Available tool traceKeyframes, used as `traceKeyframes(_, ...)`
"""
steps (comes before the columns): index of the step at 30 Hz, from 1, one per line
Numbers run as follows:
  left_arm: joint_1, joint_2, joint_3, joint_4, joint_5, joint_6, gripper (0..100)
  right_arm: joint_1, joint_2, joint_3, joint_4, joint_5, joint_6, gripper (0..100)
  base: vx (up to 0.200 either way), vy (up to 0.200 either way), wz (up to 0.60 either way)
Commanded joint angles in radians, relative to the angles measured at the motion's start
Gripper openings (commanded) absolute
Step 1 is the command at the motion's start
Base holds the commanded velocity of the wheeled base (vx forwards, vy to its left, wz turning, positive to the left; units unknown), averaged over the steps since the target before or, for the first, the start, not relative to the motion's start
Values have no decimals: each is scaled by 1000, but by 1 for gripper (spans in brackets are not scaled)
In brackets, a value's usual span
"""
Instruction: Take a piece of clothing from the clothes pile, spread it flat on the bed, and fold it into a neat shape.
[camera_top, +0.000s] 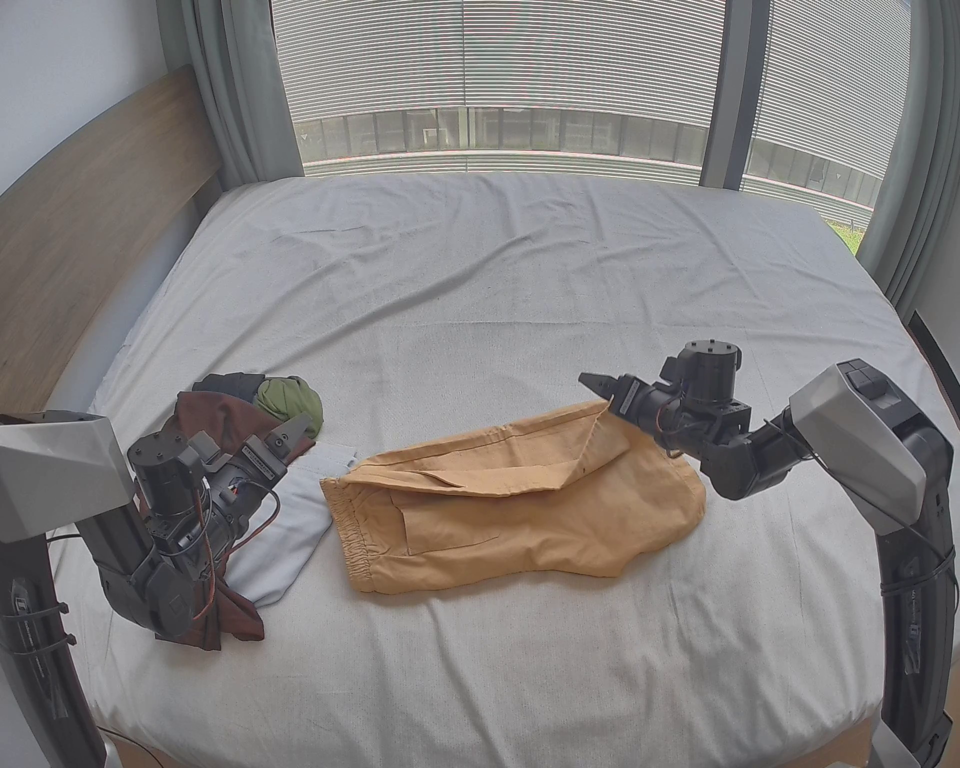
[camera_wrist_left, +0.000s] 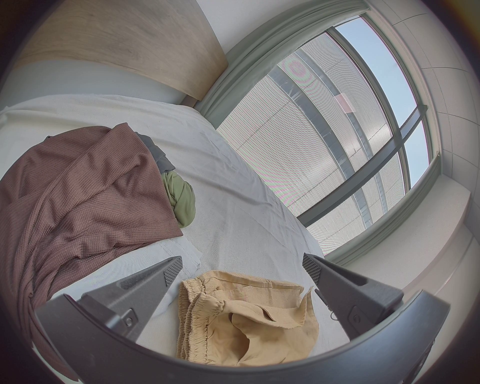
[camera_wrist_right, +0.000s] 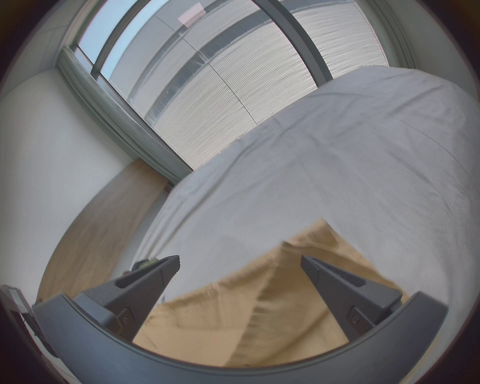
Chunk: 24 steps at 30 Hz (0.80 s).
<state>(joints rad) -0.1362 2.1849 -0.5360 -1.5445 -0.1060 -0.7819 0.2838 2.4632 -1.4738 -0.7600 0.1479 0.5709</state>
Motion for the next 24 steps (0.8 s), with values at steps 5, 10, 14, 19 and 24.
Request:
traceKeyframes(5, -3, 4, 4, 0, 2, 1, 100, -11, 148, -238, 96, -4, 26, 100, 0, 0, 0)
traceKeyframes(10, 0, 3, 2, 0, 0, 0, 100, -20, 160, -237, 94, -5, 29, 100, 0, 0, 0)
traceKeyframes(14, -3, 4, 4, 0, 2, 1, 100, -29, 118, -204, 93, -31, 27, 100, 0, 0, 0)
traceKeyframes(19, 0, 3, 2, 0, 0, 1, 100, -34, 48, -134, 73, -30, 27, 100, 0, 0, 0)
traceKeyframes(24, -2, 3, 2, 0, 0, 1, 100, -14, -50, 36, 5, -21, 26, 100, 0, 0, 0)
